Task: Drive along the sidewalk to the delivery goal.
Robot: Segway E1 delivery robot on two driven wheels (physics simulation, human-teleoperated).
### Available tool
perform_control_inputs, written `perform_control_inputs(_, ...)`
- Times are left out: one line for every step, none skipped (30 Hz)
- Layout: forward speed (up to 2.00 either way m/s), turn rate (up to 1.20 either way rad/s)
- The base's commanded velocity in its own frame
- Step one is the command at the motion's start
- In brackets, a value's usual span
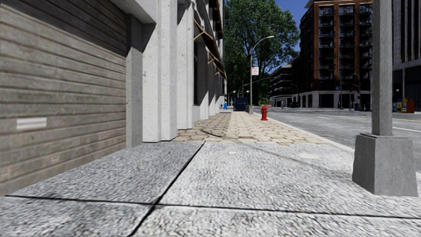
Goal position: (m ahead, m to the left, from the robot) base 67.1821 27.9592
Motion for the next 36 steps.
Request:
perform_control_inputs(2.00,0.00)
perform_control_inputs(2.00,0.00)
perform_control_inputs(2.00,-0.78)
perform_control_inputs(2.00,-1.20)
perform_control_inputs(2.00,-1.20)
perform_control_inputs(2.00,-1.20)
perform_control_inputs(2.00,-0.41)
perform_control_inputs(2.00,-0.41)
perform_control_inputs(2.00,0.00)
perform_control_inputs(2.00,0.00)
perform_control_inputs(2.00,0.00)
perform_control_inputs(2.00,0.00)
perform_control_inputs(2.00,0.00)
perform_control_inputs(2.00,0.00)
perform_control_inputs(2.00,0.00)
perform_control_inputs(2.00,0.00)
perform_control_inputs(2.00,0.00)
perform_control_inputs(2.00,0.00)
perform_control_inputs(2.00,0.00)
perform_control_inputs(2.00,0.00)
perform_control_inputs(2.00,0.00)
perform_control_inputs(2.00,0.00)
perform_control_inputs(2.00,0.00)
perform_control_inputs(2.00,0.00)
perform_control_inputs(2.00,0.00)
perform_control_inputs(2.00,-0.02)
perform_control_inputs(2.00,-0.76)
perform_control_inputs(2.00,-0.97)
perform_control_inputs(2.00,-1.03)
perform_control_inputs(2.00,-1.05)
perform_control_inputs(2.00,-1.05)
perform_control_inputs(2.00,-0.58)
perform_control_inputs(2.00,-0.01)
perform_control_inputs(2.00,-0.01)
perform_control_inputs(2.00,0.00)
perform_control_inputs(2.00,0.00)
